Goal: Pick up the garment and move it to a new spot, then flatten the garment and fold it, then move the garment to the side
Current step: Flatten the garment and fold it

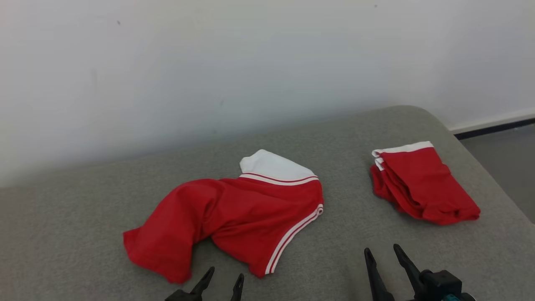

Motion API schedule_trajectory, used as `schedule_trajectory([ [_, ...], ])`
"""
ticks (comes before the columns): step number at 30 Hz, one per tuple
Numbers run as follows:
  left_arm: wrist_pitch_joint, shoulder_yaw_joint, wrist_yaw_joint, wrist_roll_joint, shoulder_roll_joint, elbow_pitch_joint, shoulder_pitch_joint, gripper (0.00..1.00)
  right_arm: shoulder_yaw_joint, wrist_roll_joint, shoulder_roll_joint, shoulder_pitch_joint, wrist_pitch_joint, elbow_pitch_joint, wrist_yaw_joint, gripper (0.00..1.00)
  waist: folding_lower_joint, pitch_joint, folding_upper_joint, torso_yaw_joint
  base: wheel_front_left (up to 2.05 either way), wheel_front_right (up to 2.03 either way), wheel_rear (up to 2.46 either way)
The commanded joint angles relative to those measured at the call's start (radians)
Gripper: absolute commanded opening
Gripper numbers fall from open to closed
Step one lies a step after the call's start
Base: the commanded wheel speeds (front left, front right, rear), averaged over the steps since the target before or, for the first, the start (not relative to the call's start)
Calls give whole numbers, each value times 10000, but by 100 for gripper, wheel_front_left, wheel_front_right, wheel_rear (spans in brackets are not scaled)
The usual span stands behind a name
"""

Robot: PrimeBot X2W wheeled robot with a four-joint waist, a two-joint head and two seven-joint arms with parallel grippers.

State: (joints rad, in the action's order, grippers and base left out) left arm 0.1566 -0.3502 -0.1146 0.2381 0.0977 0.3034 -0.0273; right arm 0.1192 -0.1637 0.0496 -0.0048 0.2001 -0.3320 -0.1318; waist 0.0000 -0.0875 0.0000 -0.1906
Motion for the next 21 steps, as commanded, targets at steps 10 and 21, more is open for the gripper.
schedule_trajectory([
  [10, 148, -229, 68, 112, -134, 1856, -1022, 100, 135, -19, -2, -130, 286, 77, 24, 100, 0, 1064, 0, -2583, 0, 0, 0],
  [21, -237, -249, 756, -310, 89, 4013, -2226, 100, 107, -254, 0, -478, 524, -137, 24, 100, 0, 1483, 0, -3075, 0, 0, 0],
])
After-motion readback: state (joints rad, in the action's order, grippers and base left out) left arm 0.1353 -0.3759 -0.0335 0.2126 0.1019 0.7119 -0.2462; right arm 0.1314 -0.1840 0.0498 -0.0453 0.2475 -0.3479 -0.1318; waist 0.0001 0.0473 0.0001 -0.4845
